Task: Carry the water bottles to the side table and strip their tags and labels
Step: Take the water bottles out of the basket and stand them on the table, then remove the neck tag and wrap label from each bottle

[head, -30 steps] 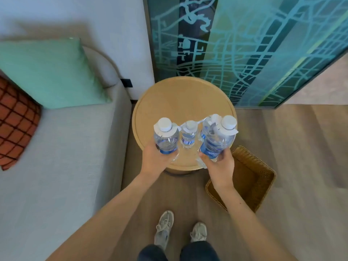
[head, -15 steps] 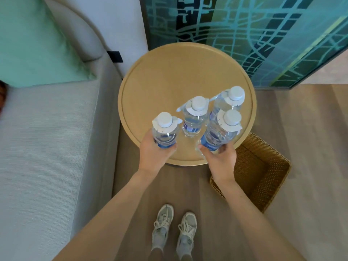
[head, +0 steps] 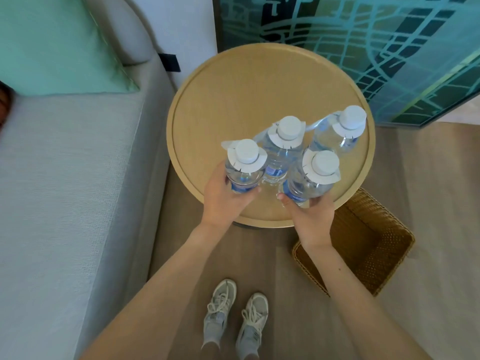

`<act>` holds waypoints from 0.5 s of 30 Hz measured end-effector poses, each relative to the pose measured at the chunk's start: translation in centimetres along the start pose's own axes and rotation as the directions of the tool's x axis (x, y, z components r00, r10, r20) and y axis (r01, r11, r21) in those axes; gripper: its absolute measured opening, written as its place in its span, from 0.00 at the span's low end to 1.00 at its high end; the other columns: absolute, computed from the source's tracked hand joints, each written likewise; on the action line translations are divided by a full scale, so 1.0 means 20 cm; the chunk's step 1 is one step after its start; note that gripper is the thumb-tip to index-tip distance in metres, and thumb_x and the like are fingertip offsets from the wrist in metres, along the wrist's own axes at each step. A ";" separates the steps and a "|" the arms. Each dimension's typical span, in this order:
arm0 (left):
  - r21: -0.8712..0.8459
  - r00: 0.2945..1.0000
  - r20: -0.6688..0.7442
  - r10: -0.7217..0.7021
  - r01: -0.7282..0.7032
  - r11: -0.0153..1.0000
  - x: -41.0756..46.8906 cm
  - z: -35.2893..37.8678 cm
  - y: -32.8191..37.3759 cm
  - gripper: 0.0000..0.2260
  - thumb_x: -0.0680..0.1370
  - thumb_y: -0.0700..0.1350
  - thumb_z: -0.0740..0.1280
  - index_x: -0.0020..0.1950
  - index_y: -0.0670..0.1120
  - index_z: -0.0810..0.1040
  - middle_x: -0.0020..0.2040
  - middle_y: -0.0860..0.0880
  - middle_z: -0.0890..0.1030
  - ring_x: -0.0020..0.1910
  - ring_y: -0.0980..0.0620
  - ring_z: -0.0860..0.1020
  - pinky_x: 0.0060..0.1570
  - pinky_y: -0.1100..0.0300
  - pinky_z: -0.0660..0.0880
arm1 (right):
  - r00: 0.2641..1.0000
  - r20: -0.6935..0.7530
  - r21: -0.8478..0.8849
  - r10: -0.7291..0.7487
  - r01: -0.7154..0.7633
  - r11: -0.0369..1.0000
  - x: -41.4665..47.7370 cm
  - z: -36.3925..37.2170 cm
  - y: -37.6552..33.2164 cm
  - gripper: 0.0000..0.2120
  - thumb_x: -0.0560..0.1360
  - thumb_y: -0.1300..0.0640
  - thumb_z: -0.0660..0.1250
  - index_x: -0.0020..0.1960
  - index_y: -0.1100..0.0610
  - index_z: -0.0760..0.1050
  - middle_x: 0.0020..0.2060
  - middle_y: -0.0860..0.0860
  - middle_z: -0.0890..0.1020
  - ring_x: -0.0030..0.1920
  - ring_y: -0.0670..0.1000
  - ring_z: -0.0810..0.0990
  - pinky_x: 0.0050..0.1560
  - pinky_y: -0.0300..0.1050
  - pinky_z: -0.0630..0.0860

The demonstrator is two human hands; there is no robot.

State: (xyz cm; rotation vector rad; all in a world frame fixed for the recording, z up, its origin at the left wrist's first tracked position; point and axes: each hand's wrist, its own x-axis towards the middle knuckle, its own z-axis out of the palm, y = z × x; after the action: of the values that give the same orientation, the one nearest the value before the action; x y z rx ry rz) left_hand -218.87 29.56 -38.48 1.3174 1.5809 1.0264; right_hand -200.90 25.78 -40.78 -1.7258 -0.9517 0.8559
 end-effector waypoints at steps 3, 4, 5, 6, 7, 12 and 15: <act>-0.006 1.000 -0.002 -0.011 0.011 1.000 -0.01 0.01 -0.02 0.29 0.64 0.48 0.82 0.56 0.66 0.72 0.52 0.76 0.77 0.54 0.74 0.75 0.48 0.80 0.69 | 1.000 0.011 -0.023 -0.002 0.002 1.000 0.00 0.00 0.01 0.40 0.66 0.58 0.83 0.73 0.57 0.69 0.65 0.44 0.79 0.66 0.39 0.76 0.66 0.35 0.71; -0.011 1.000 0.006 -0.016 0.016 1.000 -0.02 0.01 -0.02 0.30 0.64 0.47 0.82 0.58 0.64 0.72 0.53 0.75 0.77 0.55 0.75 0.75 0.49 0.80 0.69 | 1.000 0.017 -0.032 0.002 -0.002 0.999 0.00 -0.01 0.00 0.40 0.66 0.57 0.83 0.73 0.56 0.69 0.65 0.43 0.79 0.65 0.37 0.76 0.65 0.32 0.70; -0.018 1.000 0.016 -0.020 0.020 1.000 -0.02 0.01 -0.01 0.30 0.65 0.47 0.82 0.61 0.60 0.73 0.54 0.72 0.78 0.55 0.75 0.74 0.49 0.80 0.69 | 1.000 0.023 -0.046 0.005 -0.004 0.999 0.00 -0.01 0.00 0.40 0.66 0.56 0.83 0.73 0.56 0.69 0.64 0.42 0.78 0.63 0.33 0.75 0.63 0.28 0.69; -0.015 0.999 0.027 -0.023 0.024 1.000 -0.03 0.00 0.00 0.31 0.65 0.47 0.82 0.64 0.57 0.73 0.56 0.70 0.78 0.56 0.75 0.74 0.50 0.81 0.68 | 1.000 0.026 -0.062 0.008 -0.007 0.998 -0.01 -0.01 -0.02 0.39 0.66 0.55 0.83 0.72 0.55 0.69 0.62 0.40 0.78 0.60 0.30 0.74 0.60 0.25 0.69; -0.006 0.999 0.039 -0.032 0.032 0.999 -0.04 -0.01 0.02 0.32 0.66 0.49 0.82 0.66 0.55 0.73 0.59 0.67 0.77 0.57 0.75 0.73 0.51 0.81 0.67 | 0.999 0.029 -0.080 0.018 -0.016 0.997 -0.03 -0.02 -0.04 0.38 0.66 0.55 0.83 0.72 0.53 0.69 0.61 0.40 0.78 0.60 0.29 0.74 0.60 0.26 0.69; 0.109 0.988 0.024 -0.150 0.147 0.983 -0.25 -0.16 0.15 0.30 0.71 0.54 0.77 0.69 0.51 0.71 0.64 0.59 0.75 0.62 0.63 0.73 0.56 0.75 0.67 | 0.993 0.000 -0.115 0.118 -0.117 0.987 -0.27 -0.16 -0.17 0.32 0.71 0.57 0.79 0.71 0.54 0.70 0.66 0.49 0.76 0.65 0.48 0.75 0.69 0.49 0.73; 0.145 0.990 0.025 -0.140 0.135 0.980 -0.46 -0.31 0.30 0.21 0.75 0.46 0.75 0.65 0.44 0.75 0.60 0.51 0.78 0.61 0.54 0.76 0.62 0.61 0.72 | 0.996 0.003 -0.118 0.087 -0.087 0.989 -0.45 -0.27 -0.34 0.25 0.73 0.58 0.77 0.67 0.54 0.73 0.62 0.48 0.78 0.62 0.49 0.77 0.66 0.51 0.76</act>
State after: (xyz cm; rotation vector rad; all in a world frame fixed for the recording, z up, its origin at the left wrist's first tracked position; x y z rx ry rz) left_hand -221.74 20.73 -30.01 1.2937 1.7194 0.8141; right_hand -201.87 17.30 -31.62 -1.8782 -0.9545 0.8782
